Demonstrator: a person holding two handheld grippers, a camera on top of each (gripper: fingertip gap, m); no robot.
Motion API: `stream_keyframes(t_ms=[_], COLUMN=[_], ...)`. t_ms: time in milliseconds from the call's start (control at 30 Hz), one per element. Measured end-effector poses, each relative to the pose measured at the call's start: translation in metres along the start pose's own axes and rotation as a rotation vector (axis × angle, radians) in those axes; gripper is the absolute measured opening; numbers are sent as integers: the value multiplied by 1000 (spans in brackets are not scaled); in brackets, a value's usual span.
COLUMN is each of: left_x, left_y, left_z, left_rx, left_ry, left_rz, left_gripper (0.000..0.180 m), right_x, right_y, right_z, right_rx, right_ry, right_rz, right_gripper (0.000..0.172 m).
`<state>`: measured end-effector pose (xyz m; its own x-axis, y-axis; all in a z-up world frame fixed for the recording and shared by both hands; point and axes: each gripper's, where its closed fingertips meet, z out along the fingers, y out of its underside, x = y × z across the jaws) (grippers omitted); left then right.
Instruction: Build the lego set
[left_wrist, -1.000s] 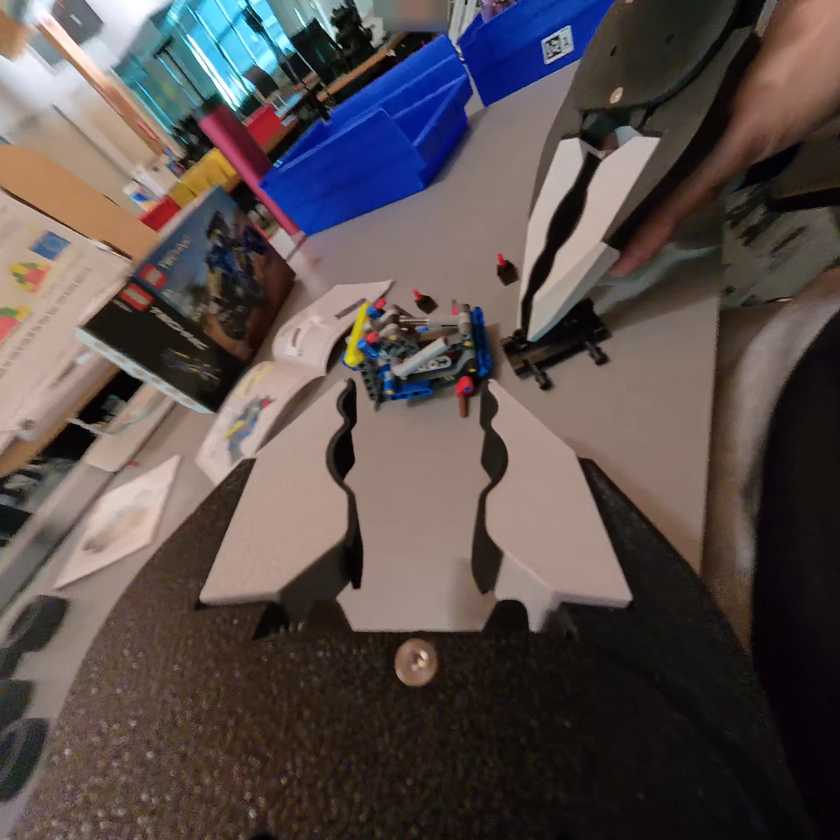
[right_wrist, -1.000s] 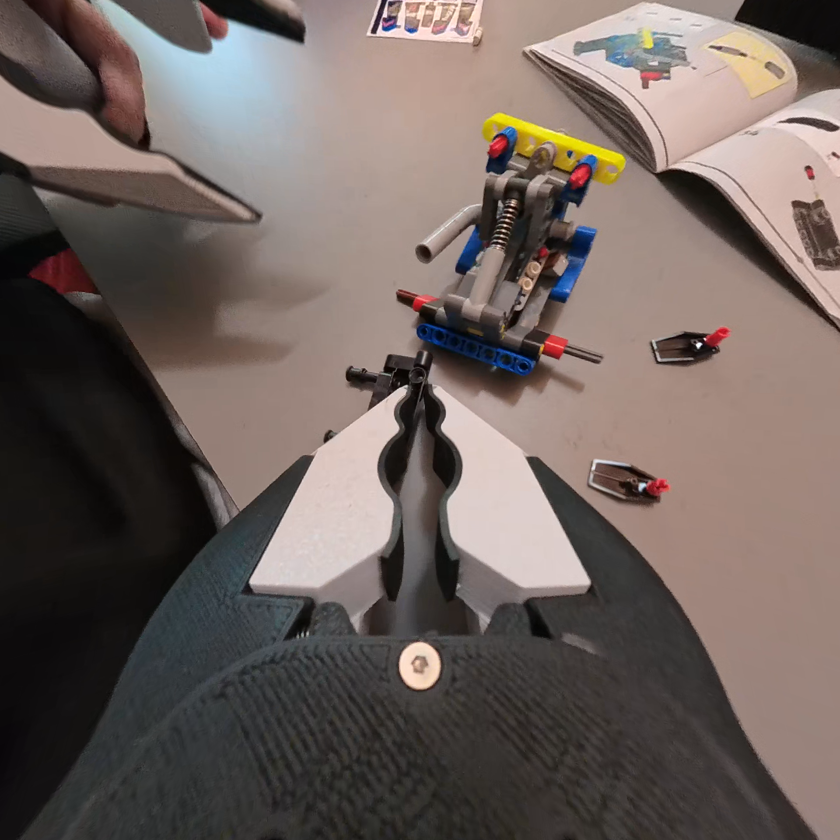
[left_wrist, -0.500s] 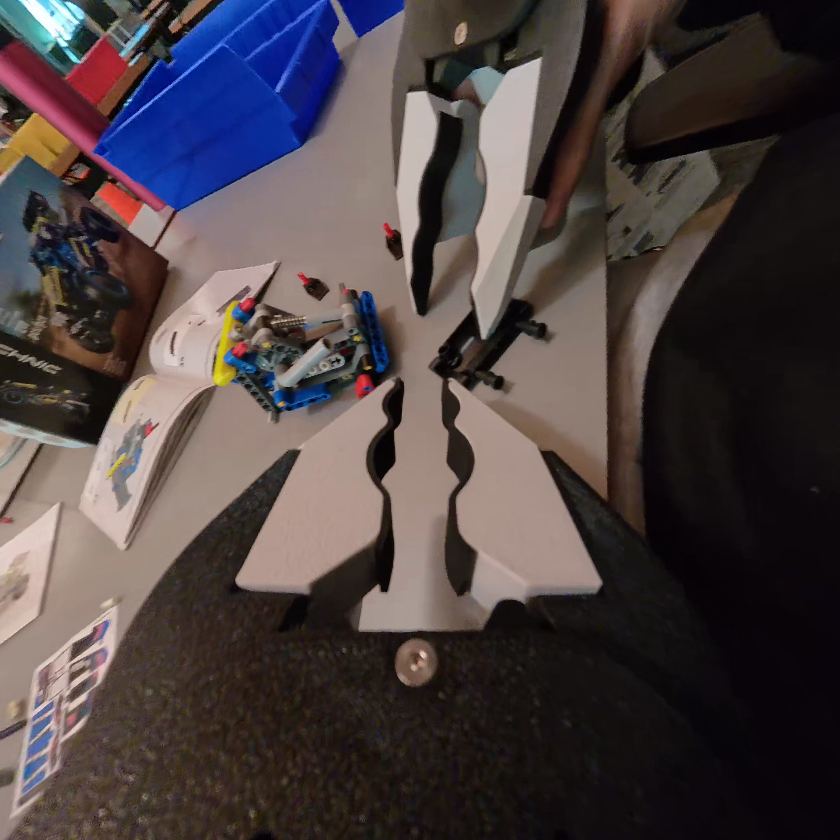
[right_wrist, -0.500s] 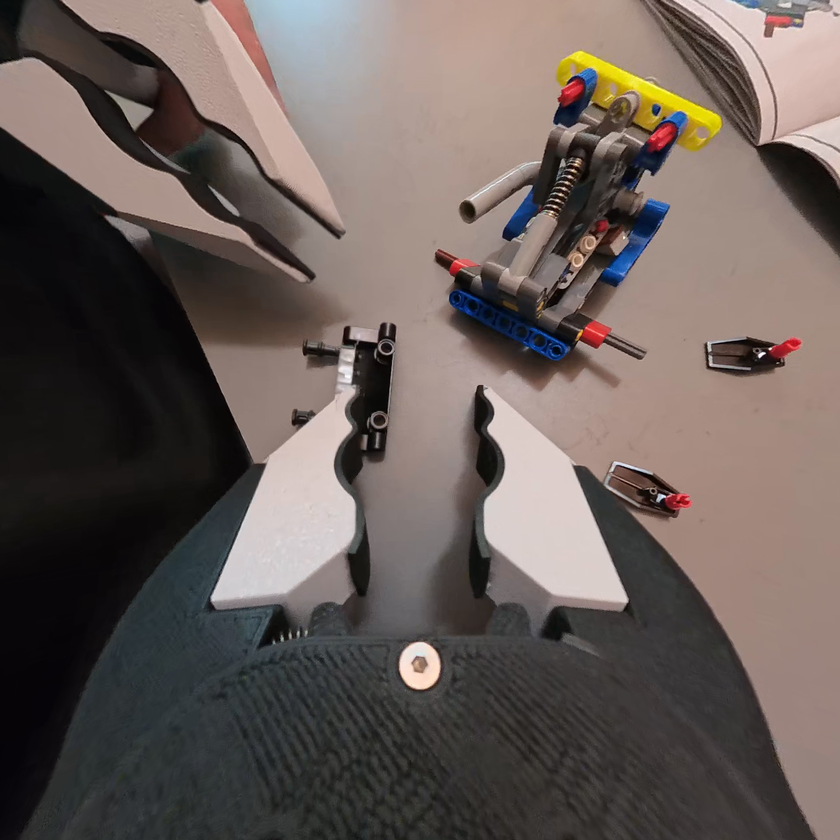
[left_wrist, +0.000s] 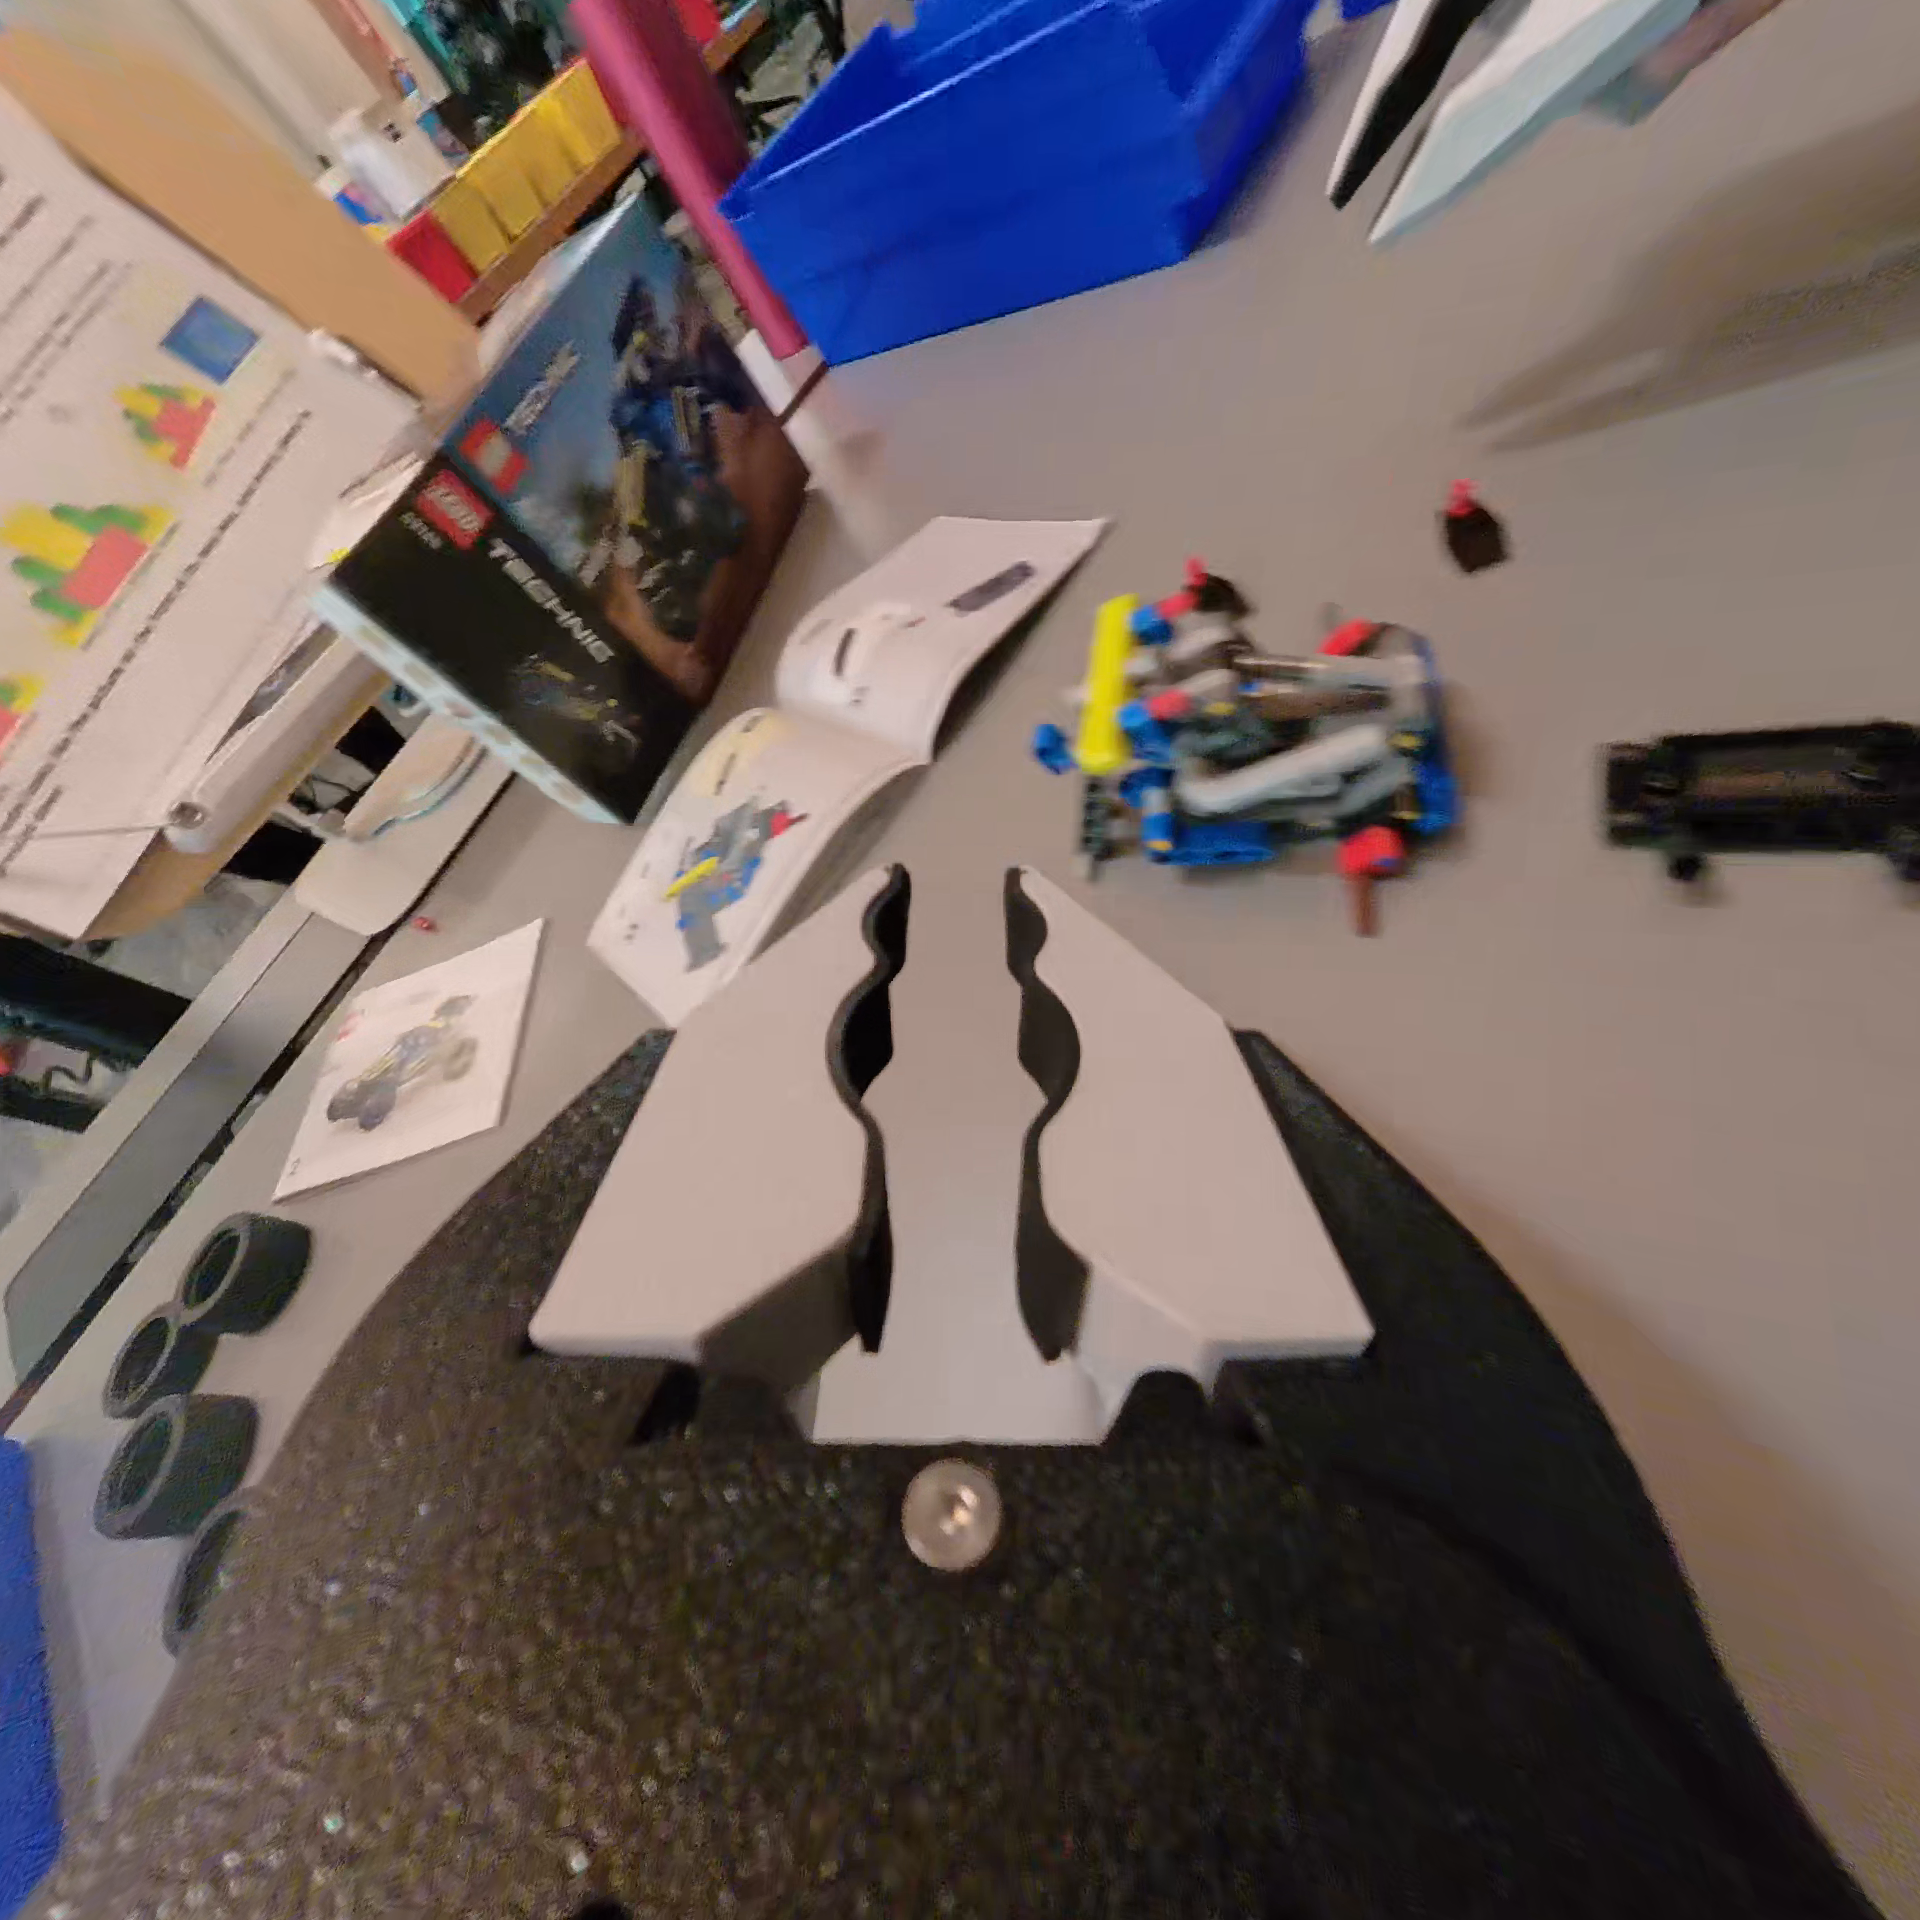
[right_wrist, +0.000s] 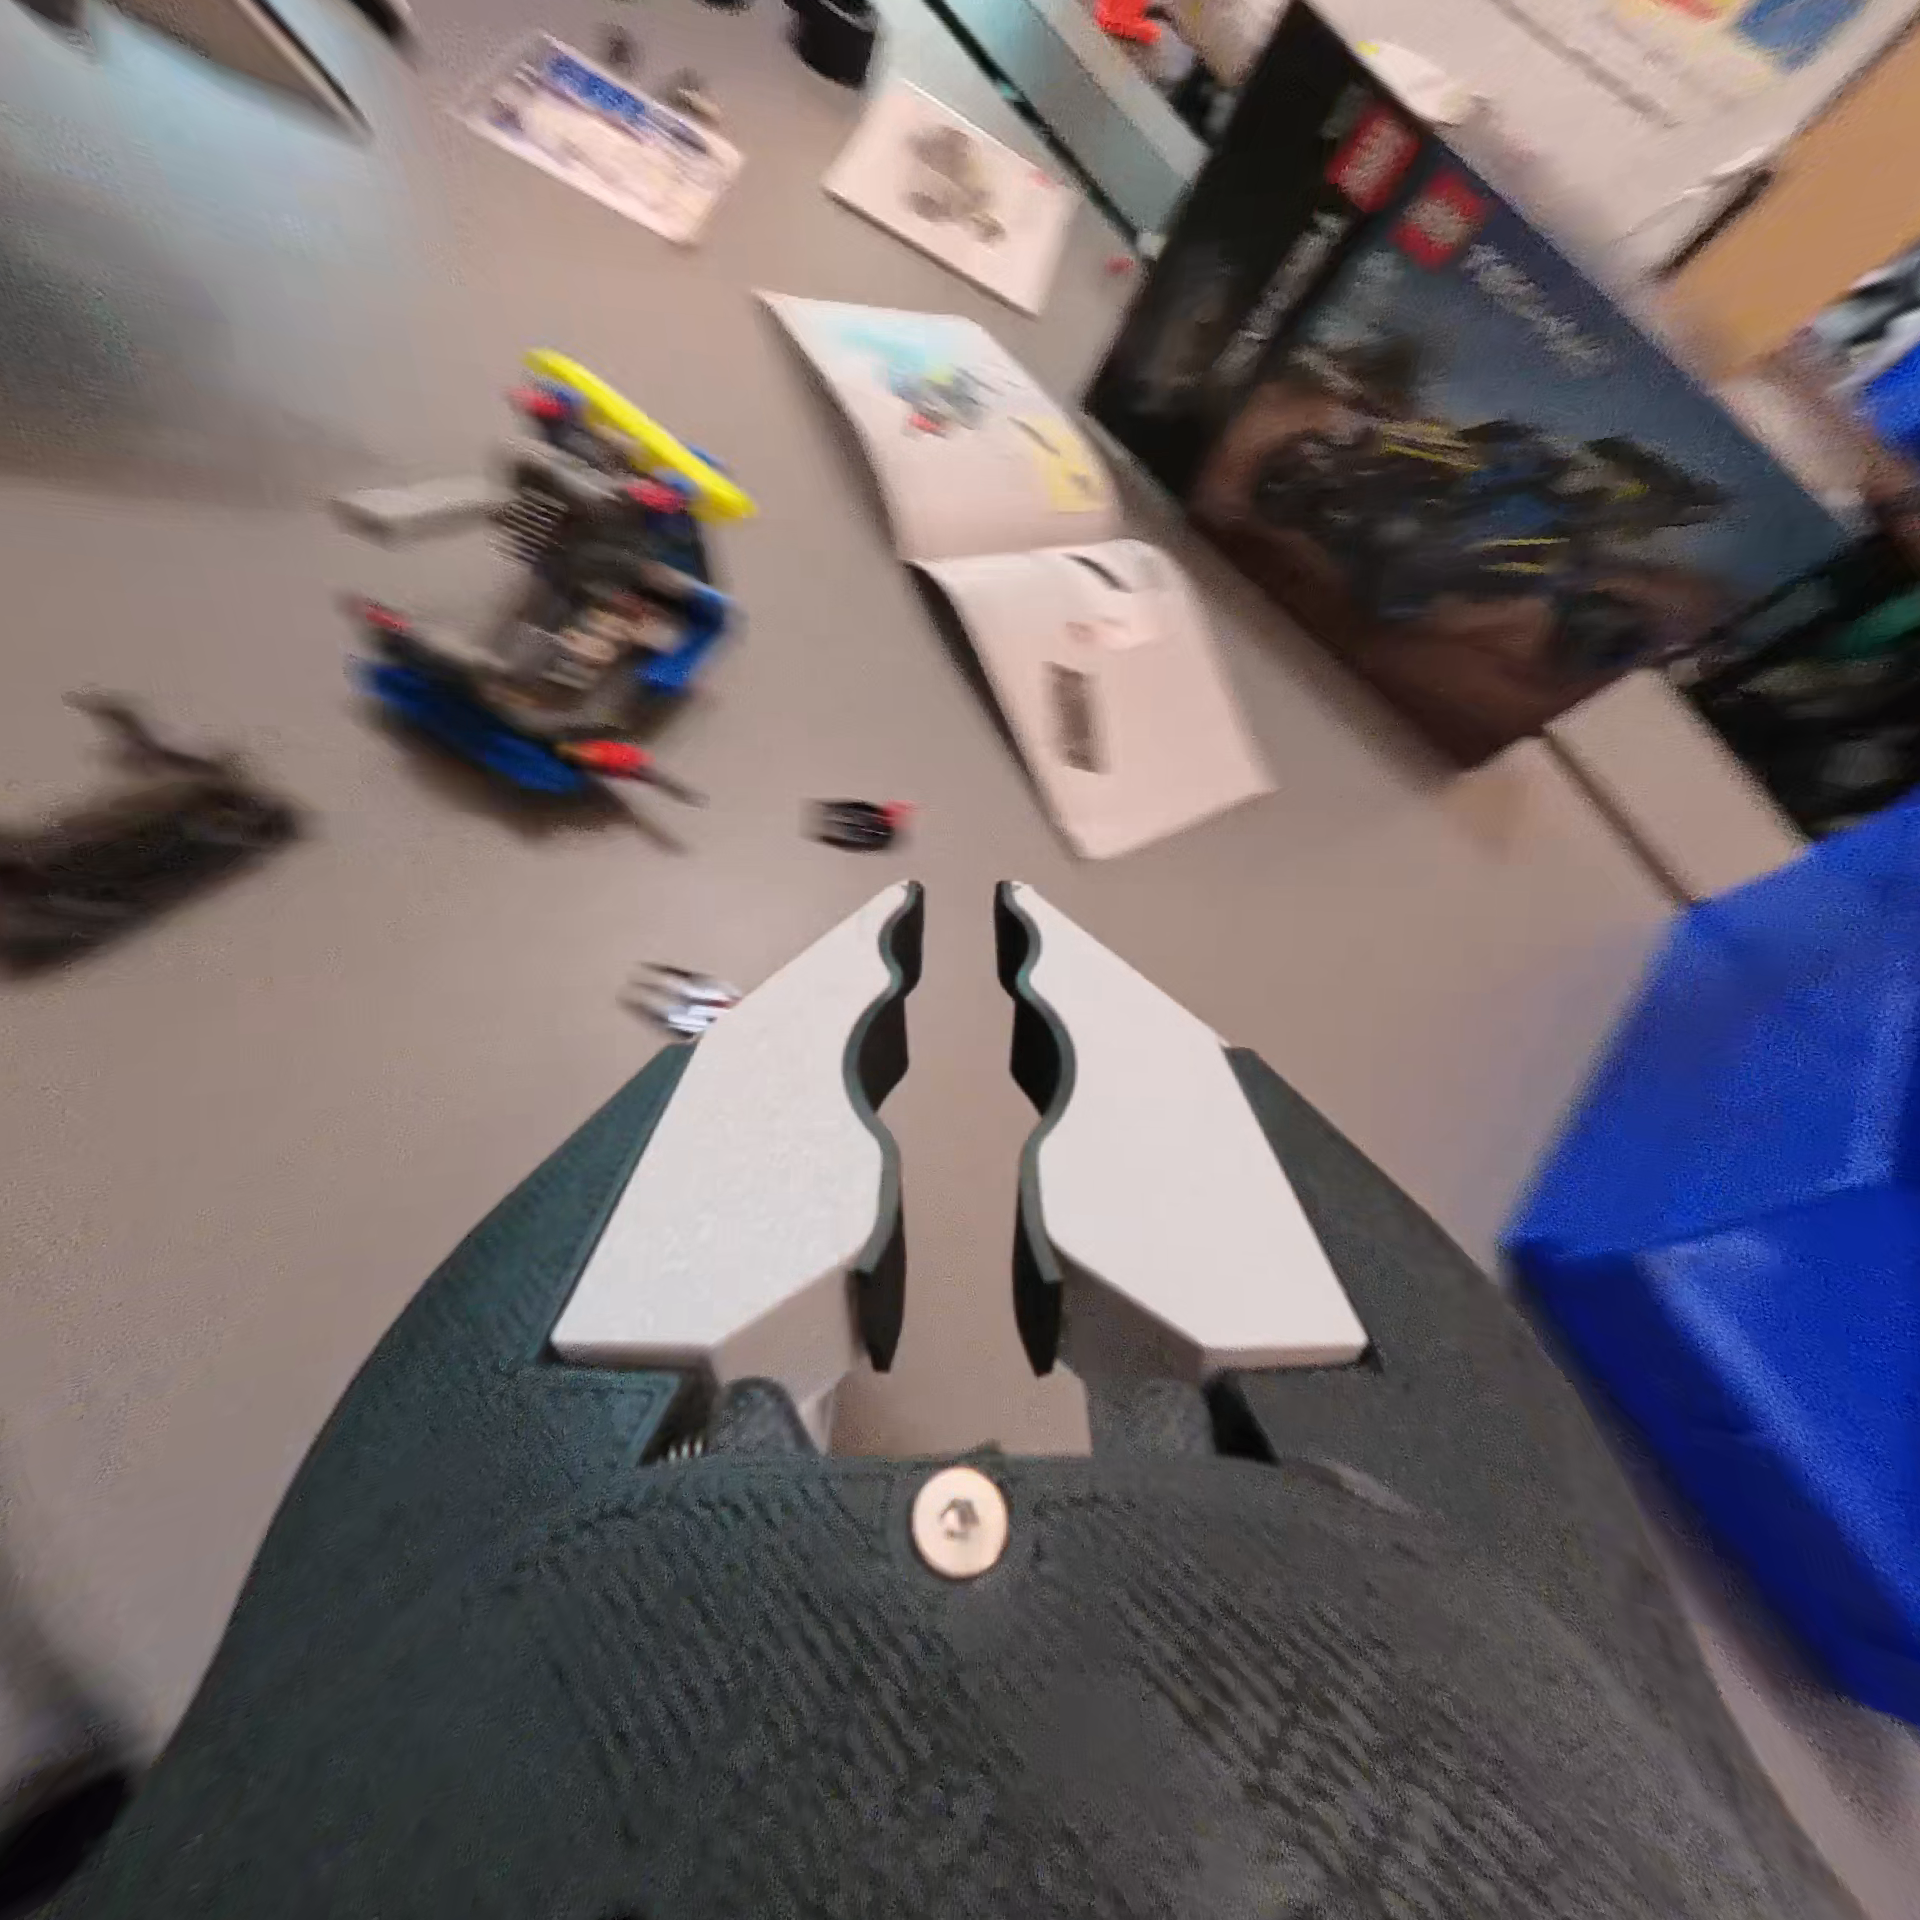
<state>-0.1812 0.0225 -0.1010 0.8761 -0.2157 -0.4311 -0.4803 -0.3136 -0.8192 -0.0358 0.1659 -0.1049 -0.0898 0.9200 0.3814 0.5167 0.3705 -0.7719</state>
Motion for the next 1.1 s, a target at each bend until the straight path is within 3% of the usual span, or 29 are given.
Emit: stream_keyframes(t_ms=[100, 233, 367, 633, 800, 1100], left_x=[-26, -41, -37, -28, -25, -18], left_y=[7, 12, 18, 22, 19, 3], left_z=[23, 58, 82, 104, 111, 121], left_rx=[-42, -94, -133, -154, -140, -110], left_ry=[28, 43, 96, 147, 171, 207], left_rz=[-23, 38, 68, 130, 134, 181], left_gripper=[20, 20, 20, 20, 20, 20], right_x=[41, 48, 43, 42, 41, 40], right_y=[30, 30, 38, 40, 45, 46], right_z=[37, 80, 101, 114, 116, 112], right_rx=[-122, -77, -120, -147, -175, -154], right_ry=[6, -92, -191, -273, -303, -321], right_rz=[-133, -257, -349, -439, -470, -436], right_gripper=[23, 24, 26, 17, 0, 0])
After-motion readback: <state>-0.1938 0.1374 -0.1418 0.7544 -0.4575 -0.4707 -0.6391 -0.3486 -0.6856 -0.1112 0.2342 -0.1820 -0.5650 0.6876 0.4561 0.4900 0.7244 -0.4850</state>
